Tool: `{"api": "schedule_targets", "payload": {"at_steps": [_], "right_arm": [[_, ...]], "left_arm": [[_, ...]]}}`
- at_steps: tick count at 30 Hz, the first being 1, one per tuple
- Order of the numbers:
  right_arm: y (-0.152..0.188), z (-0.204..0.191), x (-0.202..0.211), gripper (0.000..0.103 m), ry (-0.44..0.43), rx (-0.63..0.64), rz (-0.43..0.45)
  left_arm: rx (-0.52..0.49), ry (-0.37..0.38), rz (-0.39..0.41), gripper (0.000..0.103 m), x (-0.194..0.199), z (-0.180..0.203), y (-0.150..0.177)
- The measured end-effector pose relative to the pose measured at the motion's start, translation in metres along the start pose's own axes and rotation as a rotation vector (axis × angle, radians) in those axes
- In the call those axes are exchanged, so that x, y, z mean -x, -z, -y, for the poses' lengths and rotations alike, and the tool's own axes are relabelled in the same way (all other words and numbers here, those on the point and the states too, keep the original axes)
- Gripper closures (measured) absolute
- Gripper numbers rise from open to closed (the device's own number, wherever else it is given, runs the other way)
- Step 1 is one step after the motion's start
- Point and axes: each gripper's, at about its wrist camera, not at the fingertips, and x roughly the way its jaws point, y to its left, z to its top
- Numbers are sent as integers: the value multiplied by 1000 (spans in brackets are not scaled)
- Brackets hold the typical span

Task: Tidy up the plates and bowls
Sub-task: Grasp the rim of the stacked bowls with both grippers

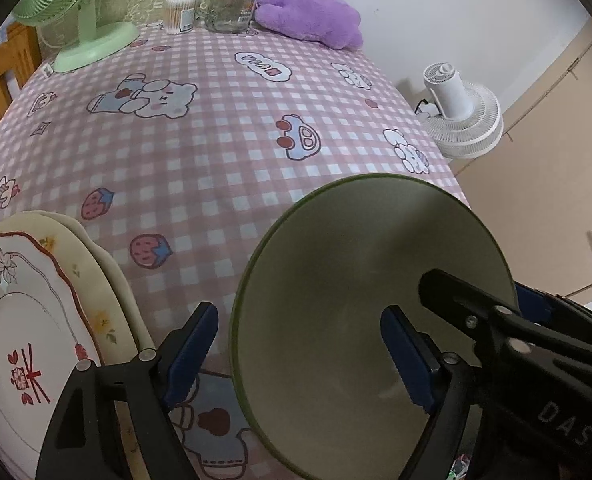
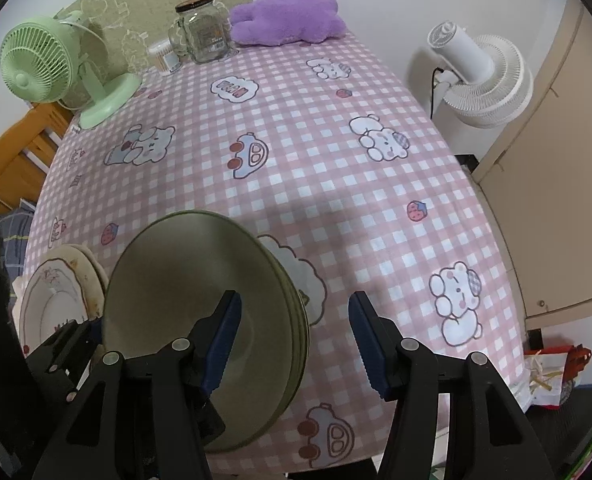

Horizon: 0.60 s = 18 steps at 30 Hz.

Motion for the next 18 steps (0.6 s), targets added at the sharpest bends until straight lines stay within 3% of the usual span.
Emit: {"api": "schedule_targets", "payload": {"at_steps": [11,18], "right_arm": [[-12,8,-37,44,-165,35,-68],[-11,15,-47,45,-276,30,-100]], "left_arm": [[6,-109,-7,26,-10,9,-3],[38,-123,-11,31,-8,11,0]]}}
